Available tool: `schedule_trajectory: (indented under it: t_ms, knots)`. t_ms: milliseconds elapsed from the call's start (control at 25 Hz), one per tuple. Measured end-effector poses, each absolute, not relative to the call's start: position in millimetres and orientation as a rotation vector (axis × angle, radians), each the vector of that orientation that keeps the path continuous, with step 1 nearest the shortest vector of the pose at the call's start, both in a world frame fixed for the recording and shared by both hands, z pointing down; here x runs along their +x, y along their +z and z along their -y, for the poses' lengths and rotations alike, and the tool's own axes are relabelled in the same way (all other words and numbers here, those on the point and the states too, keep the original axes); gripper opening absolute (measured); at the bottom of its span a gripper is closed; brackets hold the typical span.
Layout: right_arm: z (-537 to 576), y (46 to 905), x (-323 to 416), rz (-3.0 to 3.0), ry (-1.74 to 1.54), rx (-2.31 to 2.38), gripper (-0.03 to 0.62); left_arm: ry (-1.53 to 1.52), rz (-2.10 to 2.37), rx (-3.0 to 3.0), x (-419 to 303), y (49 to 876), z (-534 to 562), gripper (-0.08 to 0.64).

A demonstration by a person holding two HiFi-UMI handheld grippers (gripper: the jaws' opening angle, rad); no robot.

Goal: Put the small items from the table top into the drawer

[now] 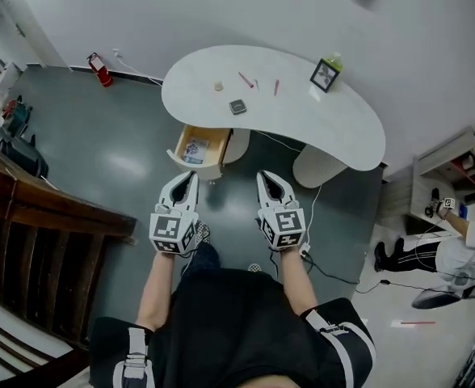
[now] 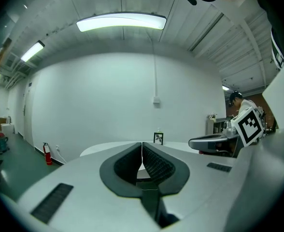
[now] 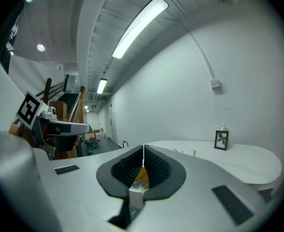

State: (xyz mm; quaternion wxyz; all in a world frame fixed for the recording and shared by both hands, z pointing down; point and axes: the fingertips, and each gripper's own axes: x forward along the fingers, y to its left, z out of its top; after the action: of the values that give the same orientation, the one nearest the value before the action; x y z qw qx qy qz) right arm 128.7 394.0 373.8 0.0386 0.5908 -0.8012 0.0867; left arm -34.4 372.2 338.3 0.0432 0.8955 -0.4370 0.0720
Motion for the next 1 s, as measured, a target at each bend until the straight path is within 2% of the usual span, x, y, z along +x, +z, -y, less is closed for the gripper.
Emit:
schedule_trajectory:
  t_ms: [520, 1000]
  knots:
    - [-275.0, 386.6, 71.6, 2.199, 0.342, 2.004, 0.031, 0.262, 1.019, 2.81, -91.1, 359.9, -234.8, 0.02]
    - [-204.9, 407.0, 76.1, 2.093, 0.37, 2.033, 0.031, 0.276, 0.878, 2.819, -76.2, 385.2, -155.8, 0.02]
